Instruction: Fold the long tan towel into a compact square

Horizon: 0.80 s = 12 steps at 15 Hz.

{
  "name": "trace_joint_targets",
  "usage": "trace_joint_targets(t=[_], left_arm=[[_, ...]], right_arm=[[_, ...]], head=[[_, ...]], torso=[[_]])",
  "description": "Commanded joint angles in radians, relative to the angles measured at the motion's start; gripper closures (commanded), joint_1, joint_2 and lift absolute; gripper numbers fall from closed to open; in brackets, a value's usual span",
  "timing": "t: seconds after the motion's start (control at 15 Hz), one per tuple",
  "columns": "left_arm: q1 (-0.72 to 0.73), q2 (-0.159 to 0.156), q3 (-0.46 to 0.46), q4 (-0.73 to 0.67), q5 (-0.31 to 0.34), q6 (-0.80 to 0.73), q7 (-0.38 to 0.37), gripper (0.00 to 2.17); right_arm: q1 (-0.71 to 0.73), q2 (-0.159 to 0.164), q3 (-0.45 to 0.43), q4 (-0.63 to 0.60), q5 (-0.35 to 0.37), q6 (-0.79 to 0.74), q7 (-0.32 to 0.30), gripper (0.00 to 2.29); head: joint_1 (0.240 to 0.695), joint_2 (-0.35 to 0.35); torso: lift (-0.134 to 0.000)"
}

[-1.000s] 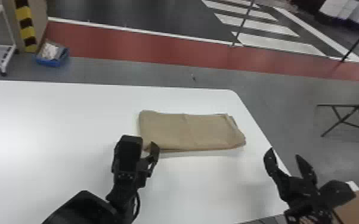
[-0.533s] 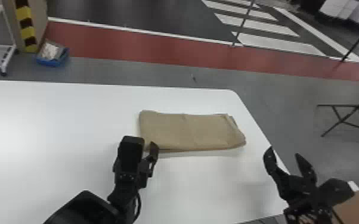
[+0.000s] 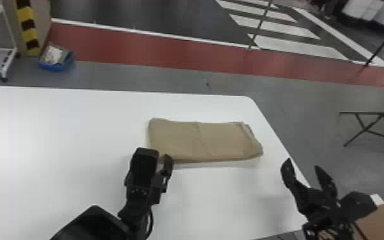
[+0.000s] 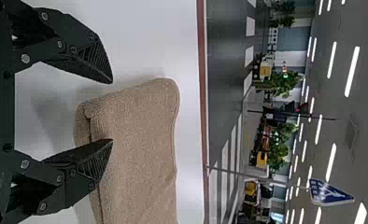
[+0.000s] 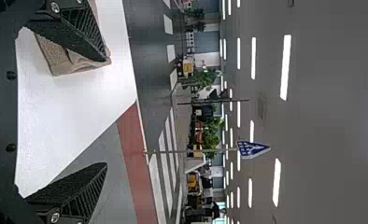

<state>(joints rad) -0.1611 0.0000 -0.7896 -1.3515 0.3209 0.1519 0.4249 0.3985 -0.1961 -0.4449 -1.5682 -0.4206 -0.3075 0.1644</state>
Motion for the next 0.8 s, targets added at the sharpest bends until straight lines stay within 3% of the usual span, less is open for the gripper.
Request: trace_joint_targets(t=[0.0,0.4,0.47,0.53,0.73], left_arm=[[-0.001,-0.003,-0.002,0.000,-0.002,0.016,0.000,0.70],[-0.001,-0.003,-0.004,-0.001,-0.002,0.044,0.011,0.72],[0.000,-0.003,-0.004,-0.005,-0.013,0.044,0.017,1.08],[0.005,-0.003,-0.004,-0.009,-0.019,0.044,0.018,1.21],[0.011,-0.003,0.006,-0.029,-0.019,0.071,0.017,1.36]], right_arm=[[-0.001,0.001,0.000,0.000,-0.004,0.000,0.003,0.09],[0.000,0.001,0.000,0.000,-0.010,0.000,0.004,0.09],[0.000,0.001,0.000,0.000,-0.010,0.000,0.004,0.09],[0.000,0.001,0.002,0.000,-0.012,0.000,0.004,0.09],[0.000,0.003,0.002,0.000,-0.014,-0.006,0.004,0.09]], head=[[0.695,-0.350],[0.695,-0.350],[0.695,-0.350],[0.695,-0.350],[0.695,-0.350]], torso=[[-0.124],[-0.124],[-0.124],[-0.124],[-0.124]])
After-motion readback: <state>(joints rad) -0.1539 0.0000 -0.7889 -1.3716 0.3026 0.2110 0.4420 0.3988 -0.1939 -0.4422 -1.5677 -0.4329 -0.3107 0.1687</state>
